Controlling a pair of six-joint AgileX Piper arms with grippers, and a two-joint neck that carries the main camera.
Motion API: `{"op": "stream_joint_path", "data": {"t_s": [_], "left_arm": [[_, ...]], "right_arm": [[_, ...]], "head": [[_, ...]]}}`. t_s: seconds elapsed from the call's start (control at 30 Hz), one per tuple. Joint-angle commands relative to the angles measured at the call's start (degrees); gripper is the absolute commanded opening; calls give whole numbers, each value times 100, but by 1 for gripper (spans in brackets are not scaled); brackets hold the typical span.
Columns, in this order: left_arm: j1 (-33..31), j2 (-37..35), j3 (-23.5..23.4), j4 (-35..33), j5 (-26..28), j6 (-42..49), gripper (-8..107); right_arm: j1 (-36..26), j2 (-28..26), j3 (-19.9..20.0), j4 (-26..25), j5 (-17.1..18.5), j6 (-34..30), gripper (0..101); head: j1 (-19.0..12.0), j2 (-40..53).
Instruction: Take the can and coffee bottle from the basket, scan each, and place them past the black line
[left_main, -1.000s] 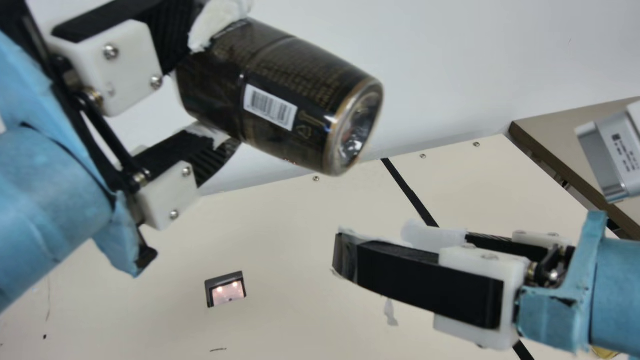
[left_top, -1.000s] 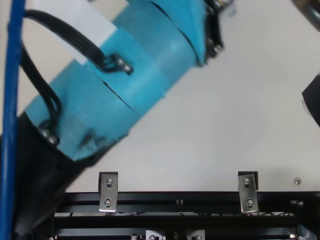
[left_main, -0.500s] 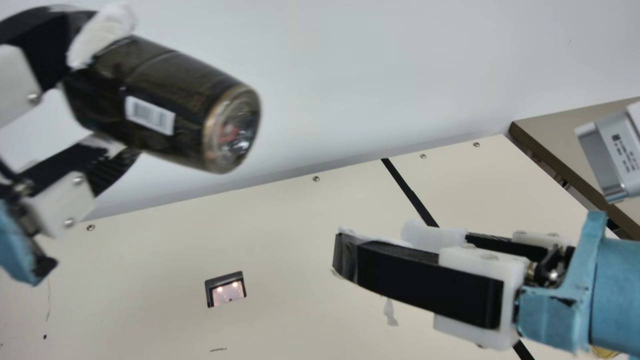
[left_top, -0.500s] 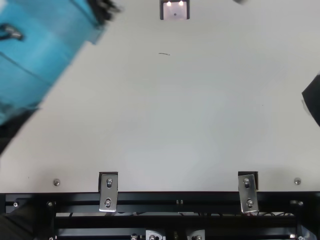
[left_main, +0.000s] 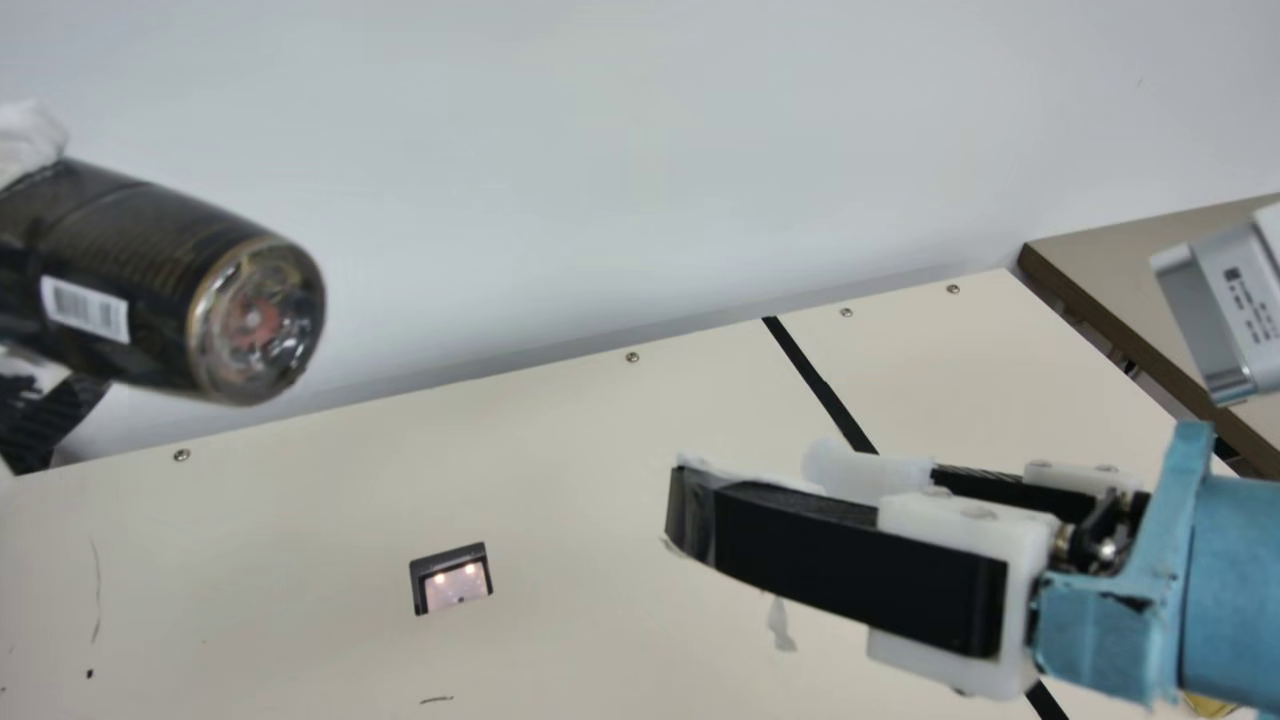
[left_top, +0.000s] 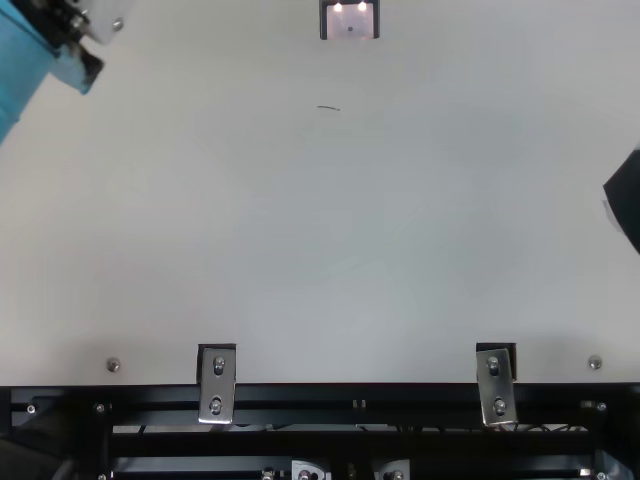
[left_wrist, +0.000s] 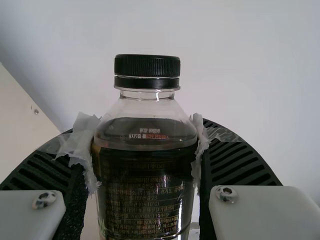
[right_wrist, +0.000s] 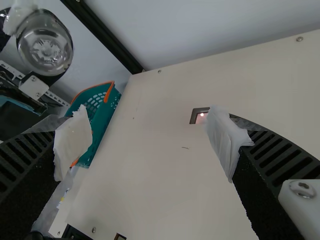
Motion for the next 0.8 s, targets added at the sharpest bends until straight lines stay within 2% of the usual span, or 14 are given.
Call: {"op": "stream_joint_path", "data": {"t_s": [0.0, 0.23, 0.43, 0.57, 0.77], "left_arm": [[0, 0, 0, 0, 0, 0, 10], [39, 0, 0, 0, 70, 0, 10], [39, 0, 0, 0, 70, 0, 10], [39, 0, 0, 0, 70, 0, 10], [39, 0, 0, 0, 70, 0, 10]], "right_arm": [[0, 0, 0, 0, 0, 0, 101], [171, 145, -100, 164, -62, 214, 101], [569, 512, -252, 567, -326, 630, 101], [1035, 761, -275, 761, -706, 990, 101], [1972, 1097, -227, 855, -1465, 1517, 101]], "head": [[-78, -35], [-78, -35], [-78, -35], [-78, -35], [-78, -35]]}}
